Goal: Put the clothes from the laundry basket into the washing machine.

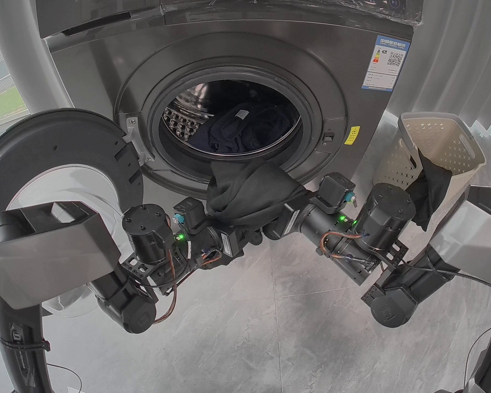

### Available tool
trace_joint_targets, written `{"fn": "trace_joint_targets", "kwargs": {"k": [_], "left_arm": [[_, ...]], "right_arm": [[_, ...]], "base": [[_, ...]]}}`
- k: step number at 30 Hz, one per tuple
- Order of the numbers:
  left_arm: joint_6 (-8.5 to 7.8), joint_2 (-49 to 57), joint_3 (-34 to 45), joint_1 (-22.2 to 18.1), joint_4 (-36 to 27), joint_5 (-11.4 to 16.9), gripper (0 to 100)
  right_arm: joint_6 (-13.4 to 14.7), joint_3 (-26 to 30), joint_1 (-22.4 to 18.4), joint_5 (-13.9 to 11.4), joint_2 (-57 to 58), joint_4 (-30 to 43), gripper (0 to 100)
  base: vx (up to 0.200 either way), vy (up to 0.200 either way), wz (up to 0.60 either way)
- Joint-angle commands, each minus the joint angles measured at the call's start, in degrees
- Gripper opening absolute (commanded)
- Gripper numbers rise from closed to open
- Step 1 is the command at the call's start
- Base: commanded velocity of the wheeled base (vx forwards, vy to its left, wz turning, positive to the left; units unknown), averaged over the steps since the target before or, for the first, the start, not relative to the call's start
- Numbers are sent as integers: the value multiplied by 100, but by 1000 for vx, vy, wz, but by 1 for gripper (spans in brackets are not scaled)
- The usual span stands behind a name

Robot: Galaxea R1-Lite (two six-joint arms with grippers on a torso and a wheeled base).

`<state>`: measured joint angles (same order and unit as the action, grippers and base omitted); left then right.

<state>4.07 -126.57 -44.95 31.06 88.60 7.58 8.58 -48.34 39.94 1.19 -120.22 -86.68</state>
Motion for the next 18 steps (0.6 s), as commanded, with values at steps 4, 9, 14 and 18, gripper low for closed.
{"fn": "trace_joint_targets", "kwargs": {"k": [4, 9, 14, 18], "left_arm": [[67, 590, 293, 49, 8, 6, 0], [85, 880, 329, 75, 8, -73, 0], [94, 986, 399, 75, 8, -81, 0], [94, 977, 452, 75, 8, -81, 0]], "right_arm": [[38, 114, -311, 21, -186, -7, 0], [47, 158, -249, 30, -291, -7, 0], [73, 114, -214, 21, -300, -42, 0], [82, 96, -135, 4, -265, -86, 0]], "base": [[0, 0, 0], [0, 0, 0], [0, 0, 0], [0, 0, 0]]}}
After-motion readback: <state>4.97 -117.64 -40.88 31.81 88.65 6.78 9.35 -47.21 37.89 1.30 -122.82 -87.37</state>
